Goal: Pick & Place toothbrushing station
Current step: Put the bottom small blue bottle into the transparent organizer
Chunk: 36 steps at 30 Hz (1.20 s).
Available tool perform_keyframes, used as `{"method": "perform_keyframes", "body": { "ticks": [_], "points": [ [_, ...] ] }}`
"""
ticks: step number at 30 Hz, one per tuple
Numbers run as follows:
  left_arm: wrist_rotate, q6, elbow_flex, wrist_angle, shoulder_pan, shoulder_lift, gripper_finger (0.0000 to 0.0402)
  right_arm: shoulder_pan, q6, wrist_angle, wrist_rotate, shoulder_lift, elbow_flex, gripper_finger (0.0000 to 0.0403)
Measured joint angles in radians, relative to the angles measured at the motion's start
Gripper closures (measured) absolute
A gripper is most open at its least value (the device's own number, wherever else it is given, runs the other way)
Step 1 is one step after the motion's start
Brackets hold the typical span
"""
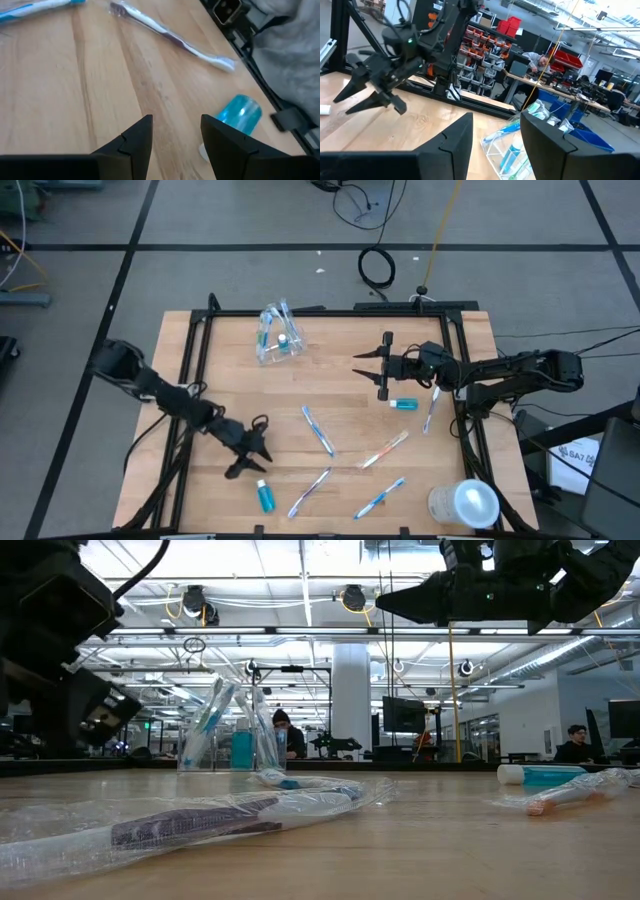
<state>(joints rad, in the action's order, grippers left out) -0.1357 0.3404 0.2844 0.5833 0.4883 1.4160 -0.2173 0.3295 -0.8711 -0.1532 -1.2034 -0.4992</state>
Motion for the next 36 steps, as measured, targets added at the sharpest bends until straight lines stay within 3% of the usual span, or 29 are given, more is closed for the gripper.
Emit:
{"method": "perform_keyframes", "body": {
  "ticks": [6, 15, 26, 36],
  "points": [
    [0.006, 0.002, 0.0, 0.07, 0.061, 0.074, 0.0211, 0.0, -0.005, 0.0, 0.0, 0.0, 0.0, 0.0248],
    [0.006, -0.154, 0.0, 0.068, 0.157, 0.124, 0.019, 0.001, -0.034, -0.005, 0.0, 0.0, 0.0, 0.0248],
    [-0.032, -0.275, 0.04, 0.054, 0.142, 0.199, 0.019, 0.001, -0.068, -0.003, 0.0, 0.0, 0.0, 0.0248],
    [-0.049, -0.505, 0.049, 0.016, 0.142, 0.201, 0.019, 0.001, -0.068, 0.0, 0.0, 0.0, 0.0, 0.0248]
  ]
}}
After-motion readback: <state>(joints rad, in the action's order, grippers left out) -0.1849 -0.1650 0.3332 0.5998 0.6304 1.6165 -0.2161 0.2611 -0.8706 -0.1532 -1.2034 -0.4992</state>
